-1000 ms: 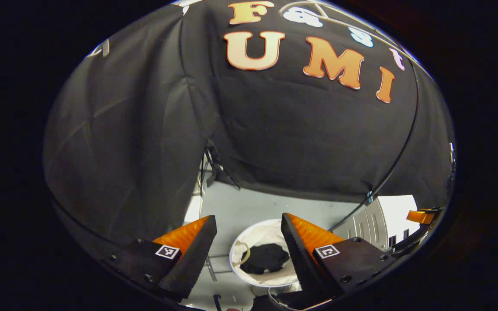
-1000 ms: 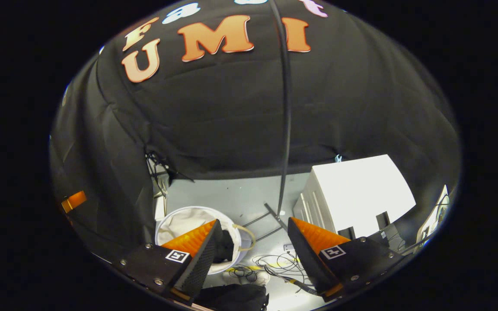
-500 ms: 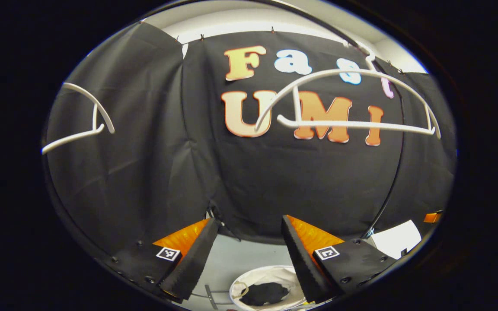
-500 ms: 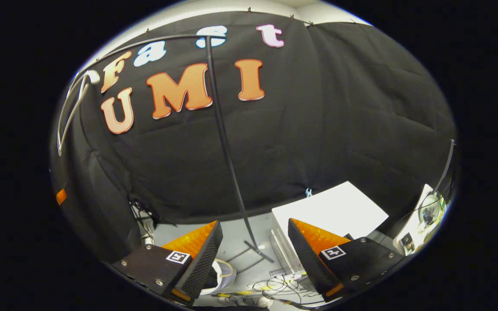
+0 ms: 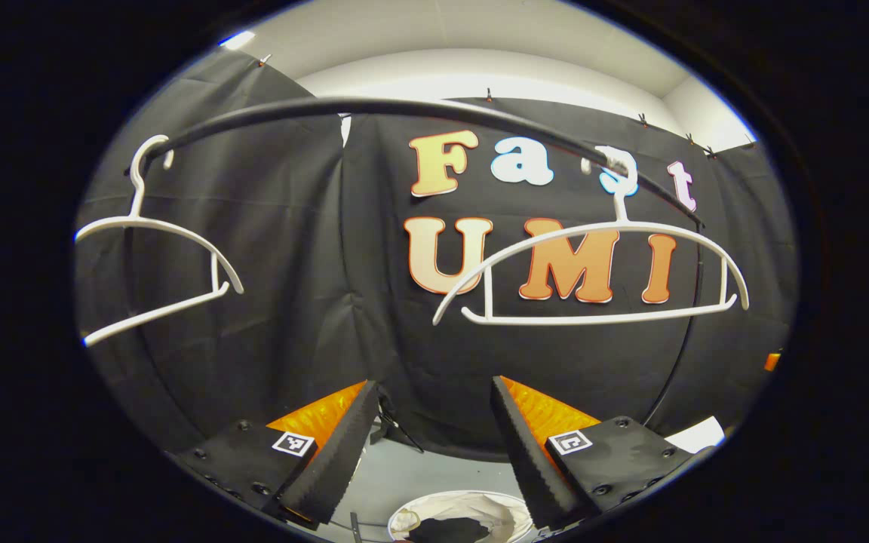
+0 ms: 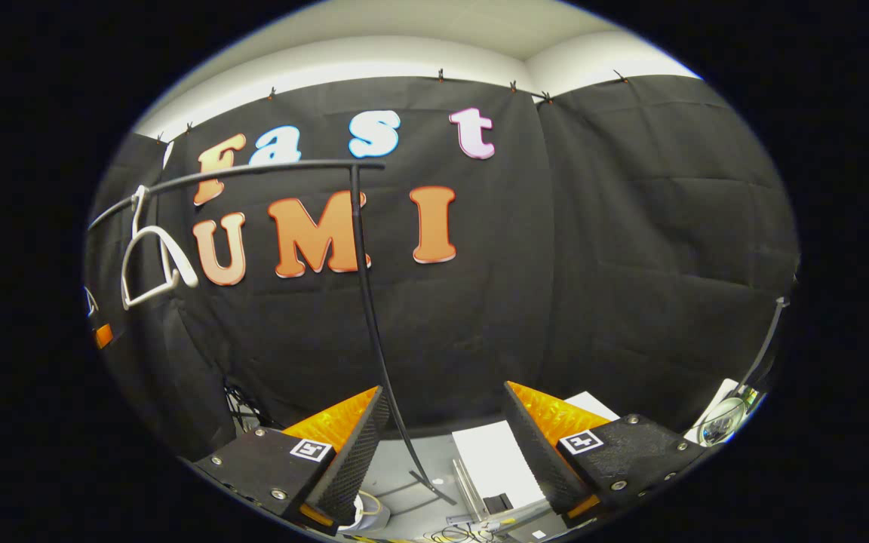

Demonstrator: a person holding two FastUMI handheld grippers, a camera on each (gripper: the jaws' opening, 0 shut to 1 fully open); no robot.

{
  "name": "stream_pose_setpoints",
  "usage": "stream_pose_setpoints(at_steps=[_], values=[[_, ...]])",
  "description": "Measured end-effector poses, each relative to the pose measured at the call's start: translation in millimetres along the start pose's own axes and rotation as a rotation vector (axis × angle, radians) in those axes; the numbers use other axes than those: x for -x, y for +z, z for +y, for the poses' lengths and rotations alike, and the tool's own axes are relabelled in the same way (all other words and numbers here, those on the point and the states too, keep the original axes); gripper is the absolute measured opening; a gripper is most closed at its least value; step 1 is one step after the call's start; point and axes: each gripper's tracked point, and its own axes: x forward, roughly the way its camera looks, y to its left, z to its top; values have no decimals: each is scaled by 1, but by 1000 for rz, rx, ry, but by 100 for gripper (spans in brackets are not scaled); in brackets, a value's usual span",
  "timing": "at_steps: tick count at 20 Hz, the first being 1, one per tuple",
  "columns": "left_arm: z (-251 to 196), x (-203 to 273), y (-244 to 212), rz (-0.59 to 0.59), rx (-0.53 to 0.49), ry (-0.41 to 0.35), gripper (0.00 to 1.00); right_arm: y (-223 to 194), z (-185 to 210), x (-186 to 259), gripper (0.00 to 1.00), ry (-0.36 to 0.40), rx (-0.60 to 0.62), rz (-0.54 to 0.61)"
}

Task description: Grasp the clothes on the hanger with both hands and then place them into the laundry hamper below.

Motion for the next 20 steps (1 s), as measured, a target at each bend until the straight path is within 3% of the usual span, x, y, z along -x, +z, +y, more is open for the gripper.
stream_pose_setpoints(at_steps=[2,3,4,9,14,20], values=[[-1,10,15,-35,-24,21,97,18,3,3,94,25,19,-46],[0,14,24,-55,-37,37,94,27,3,5,94,32,33,-71],[1,19,32,-74,-41,51,100,37,4,9,94,41,47,-97],[4,42,58,-142,-24,77,95,77,11,27,94,89,77,-222],[5,49,66,-175,-9,109,94,85,12,38,94,124,102,-280],[-5,60,79,-221,-20,112,94,80,1,33,94,133,95,-264]])
